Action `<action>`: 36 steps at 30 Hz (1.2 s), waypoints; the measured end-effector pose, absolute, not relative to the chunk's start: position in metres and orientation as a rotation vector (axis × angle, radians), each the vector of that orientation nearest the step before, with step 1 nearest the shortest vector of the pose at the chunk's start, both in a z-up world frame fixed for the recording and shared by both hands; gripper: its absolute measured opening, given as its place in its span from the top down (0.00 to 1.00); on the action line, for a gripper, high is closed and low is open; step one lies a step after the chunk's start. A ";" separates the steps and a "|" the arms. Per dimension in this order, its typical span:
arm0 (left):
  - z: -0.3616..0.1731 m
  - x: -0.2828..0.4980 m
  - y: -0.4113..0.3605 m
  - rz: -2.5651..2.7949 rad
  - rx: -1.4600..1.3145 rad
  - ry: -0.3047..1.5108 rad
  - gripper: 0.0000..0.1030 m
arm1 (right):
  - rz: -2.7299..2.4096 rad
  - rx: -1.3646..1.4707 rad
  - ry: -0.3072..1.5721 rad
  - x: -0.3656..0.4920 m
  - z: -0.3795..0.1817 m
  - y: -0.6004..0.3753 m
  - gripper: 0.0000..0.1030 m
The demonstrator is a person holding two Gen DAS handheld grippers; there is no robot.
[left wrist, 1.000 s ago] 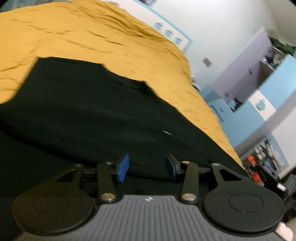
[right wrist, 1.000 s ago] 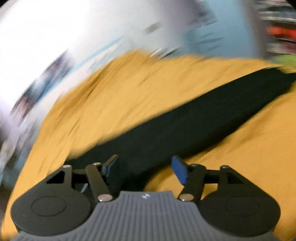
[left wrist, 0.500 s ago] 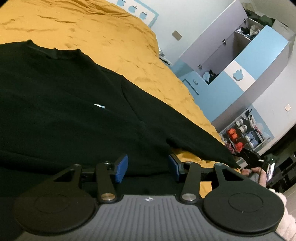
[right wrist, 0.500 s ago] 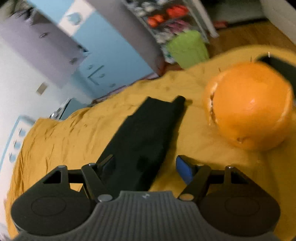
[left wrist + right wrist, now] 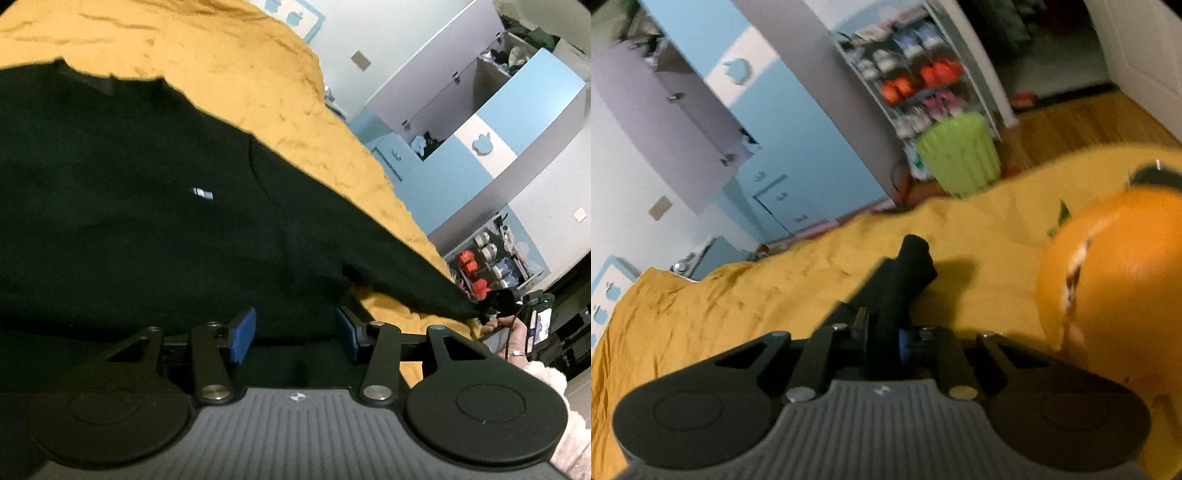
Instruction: Fold small clothes
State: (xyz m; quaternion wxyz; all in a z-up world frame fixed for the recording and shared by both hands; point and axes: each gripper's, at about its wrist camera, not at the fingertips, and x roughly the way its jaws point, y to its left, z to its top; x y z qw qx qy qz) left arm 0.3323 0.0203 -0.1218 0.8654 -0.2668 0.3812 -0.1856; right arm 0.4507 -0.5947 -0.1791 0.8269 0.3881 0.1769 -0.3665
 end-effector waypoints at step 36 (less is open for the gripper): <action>-0.131 0.193 0.270 0.100 -0.967 0.564 0.42 | 0.552 0.555 0.621 0.371 -0.100 -0.069 0.41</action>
